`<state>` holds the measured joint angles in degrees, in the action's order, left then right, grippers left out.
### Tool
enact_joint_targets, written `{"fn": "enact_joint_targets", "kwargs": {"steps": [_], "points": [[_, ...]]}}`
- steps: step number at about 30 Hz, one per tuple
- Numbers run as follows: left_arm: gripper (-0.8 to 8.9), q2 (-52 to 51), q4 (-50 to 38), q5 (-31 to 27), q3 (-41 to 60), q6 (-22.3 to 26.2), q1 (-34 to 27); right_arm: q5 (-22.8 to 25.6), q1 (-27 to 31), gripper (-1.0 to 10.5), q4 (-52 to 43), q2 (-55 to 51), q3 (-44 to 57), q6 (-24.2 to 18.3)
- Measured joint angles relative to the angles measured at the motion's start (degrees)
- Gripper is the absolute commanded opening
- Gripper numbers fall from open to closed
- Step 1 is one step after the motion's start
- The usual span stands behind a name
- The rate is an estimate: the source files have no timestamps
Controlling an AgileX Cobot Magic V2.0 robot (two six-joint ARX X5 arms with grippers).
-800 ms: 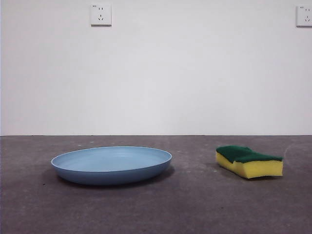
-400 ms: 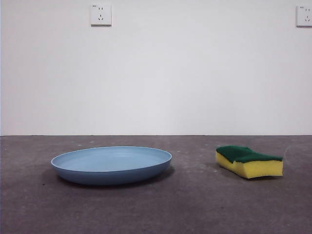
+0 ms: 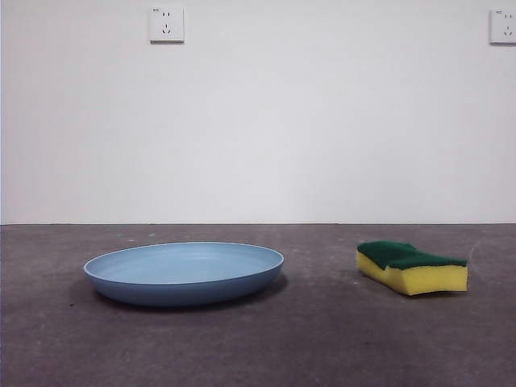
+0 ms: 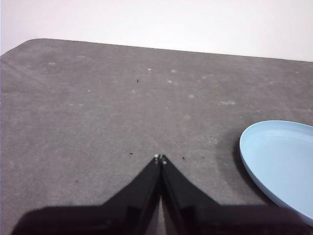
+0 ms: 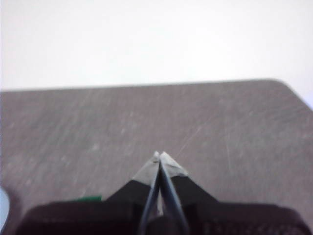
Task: Pick up the plate,pick up the cloth,clean the plate with the cloth
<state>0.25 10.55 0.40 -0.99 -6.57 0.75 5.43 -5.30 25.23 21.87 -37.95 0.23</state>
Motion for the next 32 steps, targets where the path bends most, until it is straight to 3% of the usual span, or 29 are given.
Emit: {"fn": "enact_joint_targets", "kwargs": {"steps": [4,7,19,32], "points": [[-0.03,0.0,0.0,0.0,0.0,0.0,0.0,-10.5,5.2,0.0,-9.8,-4.9,7.2,-1.8],[-0.03,0.0,0.0,0.0,0.0,0.0,0.0,-14.4,6.2,0.0,-14.9,-8.0,13.4,-2.4],[-0.03,0.0,0.0,0.0,0.0,0.0,0.0,-16.0,6.4,0.0,-15.9,-18.7,32.9,0.2],[-0.03,0.0,0.0,0.0,0.0,0.0,0.0,-15.8,6.4,0.0,-15.6,-21.4,36.8,4.1]]}}
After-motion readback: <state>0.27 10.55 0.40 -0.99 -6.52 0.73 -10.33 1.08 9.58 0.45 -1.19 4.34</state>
